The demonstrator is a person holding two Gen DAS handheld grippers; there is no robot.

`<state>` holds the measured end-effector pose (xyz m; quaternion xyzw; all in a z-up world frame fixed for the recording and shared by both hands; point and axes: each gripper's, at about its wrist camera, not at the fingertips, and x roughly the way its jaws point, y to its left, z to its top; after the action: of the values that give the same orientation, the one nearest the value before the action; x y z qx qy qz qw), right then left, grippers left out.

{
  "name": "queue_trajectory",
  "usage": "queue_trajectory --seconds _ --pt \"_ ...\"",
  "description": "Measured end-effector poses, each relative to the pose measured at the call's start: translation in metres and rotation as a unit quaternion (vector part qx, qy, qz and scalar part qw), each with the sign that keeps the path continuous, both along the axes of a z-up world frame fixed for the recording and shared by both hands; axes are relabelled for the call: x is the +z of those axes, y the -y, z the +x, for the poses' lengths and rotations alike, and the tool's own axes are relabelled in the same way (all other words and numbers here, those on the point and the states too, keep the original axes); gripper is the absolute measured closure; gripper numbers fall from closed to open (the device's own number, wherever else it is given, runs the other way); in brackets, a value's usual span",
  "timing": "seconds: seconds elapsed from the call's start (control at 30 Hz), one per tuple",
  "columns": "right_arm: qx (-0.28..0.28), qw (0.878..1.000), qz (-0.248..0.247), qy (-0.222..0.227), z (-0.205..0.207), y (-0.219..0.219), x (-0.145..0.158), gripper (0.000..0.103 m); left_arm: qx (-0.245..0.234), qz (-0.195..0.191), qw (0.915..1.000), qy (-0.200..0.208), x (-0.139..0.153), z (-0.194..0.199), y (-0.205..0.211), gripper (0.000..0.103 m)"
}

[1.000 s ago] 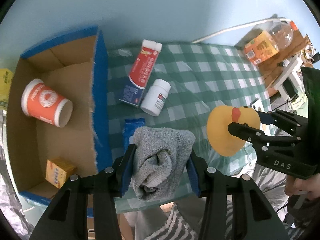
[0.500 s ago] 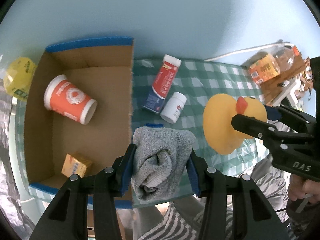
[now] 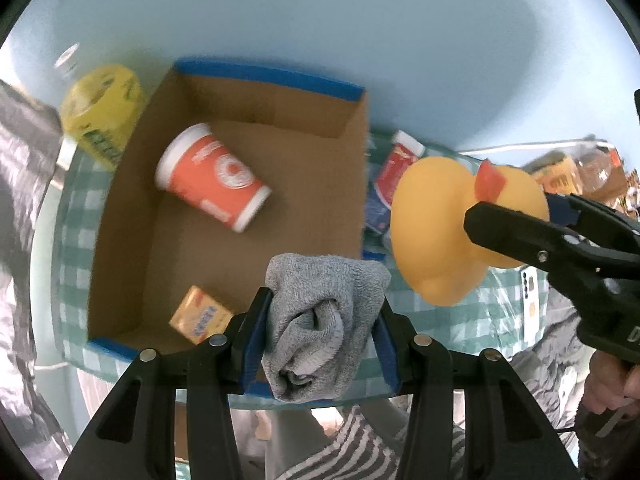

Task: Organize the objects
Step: 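Lift and carry the duck and sock over the cardboard box, then release the duck with the right gripper while the left releases the sock into the box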

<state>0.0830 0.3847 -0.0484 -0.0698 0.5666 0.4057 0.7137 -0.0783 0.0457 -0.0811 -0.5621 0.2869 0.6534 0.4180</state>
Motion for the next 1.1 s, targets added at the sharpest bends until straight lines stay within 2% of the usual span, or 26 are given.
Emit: queue_trajectory --seconds 0.27,0.47,0.6,0.63,0.77,0.83,0.97,1.03,1.1 --pt "0.041 0.999 0.007 0.01 -0.012 -0.055 0.01 0.047 0.051 0.0 0.9987 -0.007 0.003 -0.031 0.026 0.054" --pt "0.059 0.998 0.009 0.006 -0.023 -0.086 0.007 0.047 0.075 -0.001 0.9971 -0.006 -0.001 -0.046 0.038 0.054" --pt "0.063 0.998 0.004 0.002 -0.032 -0.099 0.001 0.047 0.092 -0.007 0.9957 -0.005 -0.007 -0.054 0.043 0.053" --pt "0.064 0.998 0.001 0.001 -0.033 -0.103 0.0 0.047 0.12 -0.011 0.9927 -0.002 -0.009 -0.055 0.045 0.052" --pt "0.062 0.998 -0.013 0.001 -0.034 -0.113 -0.005 0.047 0.133 -0.021 0.9908 -0.001 -0.014 -0.057 0.052 0.05" --pt "0.043 0.999 -0.019 0.0 -0.035 -0.114 -0.007 0.046 0.137 -0.024 0.9903 0.001 -0.016 -0.057 0.054 0.05" --pt "0.026 1.0 -0.016 0.002 -0.032 -0.117 -0.006 0.045 0.144 -0.024 0.9892 0.009 -0.016 -0.057 0.055 0.047" --pt "0.016 1.0 -0.016 0.005 -0.031 -0.115 -0.004 0.036 0.148 -0.021 0.9888 0.008 -0.014 -0.056 0.053 0.04" --pt "0.007 1.0 -0.015 0.008 -0.03 -0.113 -0.002 0.031 0.154 -0.014 0.988 0.005 -0.011 -0.054 0.051 0.032"
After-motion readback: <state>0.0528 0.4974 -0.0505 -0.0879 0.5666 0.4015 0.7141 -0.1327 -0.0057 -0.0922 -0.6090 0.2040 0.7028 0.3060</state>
